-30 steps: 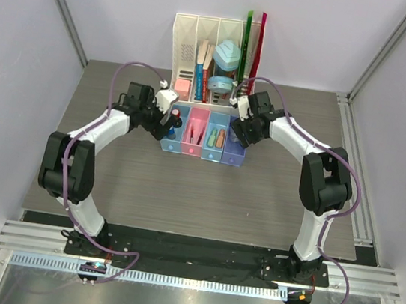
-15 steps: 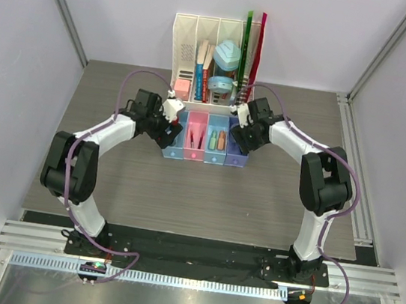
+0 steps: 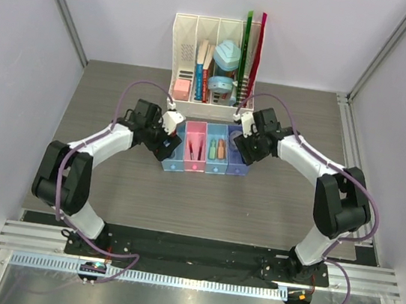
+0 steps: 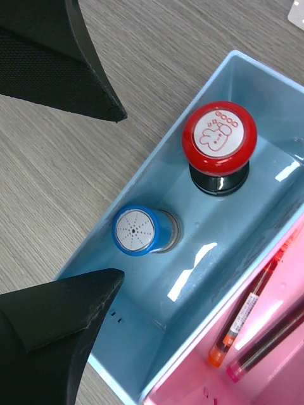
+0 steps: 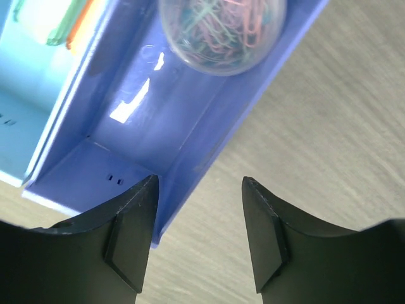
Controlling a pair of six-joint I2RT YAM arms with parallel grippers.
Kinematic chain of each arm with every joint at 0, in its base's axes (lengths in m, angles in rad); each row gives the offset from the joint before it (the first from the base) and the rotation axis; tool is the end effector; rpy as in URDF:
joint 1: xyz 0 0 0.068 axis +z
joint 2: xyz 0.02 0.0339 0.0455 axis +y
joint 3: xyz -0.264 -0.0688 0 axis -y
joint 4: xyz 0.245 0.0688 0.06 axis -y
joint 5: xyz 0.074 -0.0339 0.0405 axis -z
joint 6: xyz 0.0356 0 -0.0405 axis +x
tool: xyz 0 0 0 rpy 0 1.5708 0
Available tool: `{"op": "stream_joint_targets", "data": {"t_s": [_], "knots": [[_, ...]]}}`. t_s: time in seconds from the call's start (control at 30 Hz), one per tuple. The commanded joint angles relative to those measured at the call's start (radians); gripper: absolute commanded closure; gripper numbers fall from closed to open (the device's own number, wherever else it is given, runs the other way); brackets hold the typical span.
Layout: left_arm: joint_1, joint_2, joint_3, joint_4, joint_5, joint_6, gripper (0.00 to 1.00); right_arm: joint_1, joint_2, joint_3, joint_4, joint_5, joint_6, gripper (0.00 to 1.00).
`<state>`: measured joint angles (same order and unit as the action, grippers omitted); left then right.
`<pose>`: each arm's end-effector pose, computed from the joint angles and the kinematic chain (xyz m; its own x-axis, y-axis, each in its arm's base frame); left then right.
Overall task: Sort the stationery into containers
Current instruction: Move the storage box to the center of the board, then reset both arms
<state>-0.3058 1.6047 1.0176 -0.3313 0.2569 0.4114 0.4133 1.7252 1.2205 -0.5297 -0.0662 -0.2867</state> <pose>0.3139 -0.1086 0.2054 -0.5193 0.5695 -0.6372 0.7047 0.7071 0.0577 0.3288 0.1468 0.2143 -0.6330 -0.5857 -0.5063 -0.6367 0.7658 -0.0900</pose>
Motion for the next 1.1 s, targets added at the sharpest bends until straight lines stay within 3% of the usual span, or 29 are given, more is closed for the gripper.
{"op": "stream_joint_targets", "data": {"t_s": [0.0,0.53,0.63,0.73,0.8,0.97,1.07], "knots": [[-0.004,-0.049,-0.025,-0.025,0.015,0.026,0.01,0.038,-0.079,-0.068,0.013,-0.029,0.012,0.39],[-0.018,-0.126,-0.022,-0.072,0.025,0.012,0.01,0.079,-0.162,-0.125,0.007,0.005,-0.014,0.41],[-0.019,-0.192,-0.004,-0.089,0.033,-0.002,0.0,0.079,-0.182,-0.093,-0.006,0.028,-0.032,0.36],[-0.019,-0.259,0.033,-0.115,0.036,-0.009,0.0,0.079,-0.211,-0.024,-0.041,0.052,-0.049,0.22],[-0.018,-0.33,0.05,-0.126,0.035,-0.017,0.0,0.079,-0.234,0.042,-0.081,0.06,-0.062,0.03],[-0.01,-0.494,0.096,-0.178,0.012,-0.052,0.0,0.074,-0.324,0.119,-0.134,0.092,-0.063,0.0],[0.048,-0.574,0.076,-0.195,0.068,-0.066,0.0,0.047,-0.426,0.099,-0.153,0.016,-0.068,0.0]]}}
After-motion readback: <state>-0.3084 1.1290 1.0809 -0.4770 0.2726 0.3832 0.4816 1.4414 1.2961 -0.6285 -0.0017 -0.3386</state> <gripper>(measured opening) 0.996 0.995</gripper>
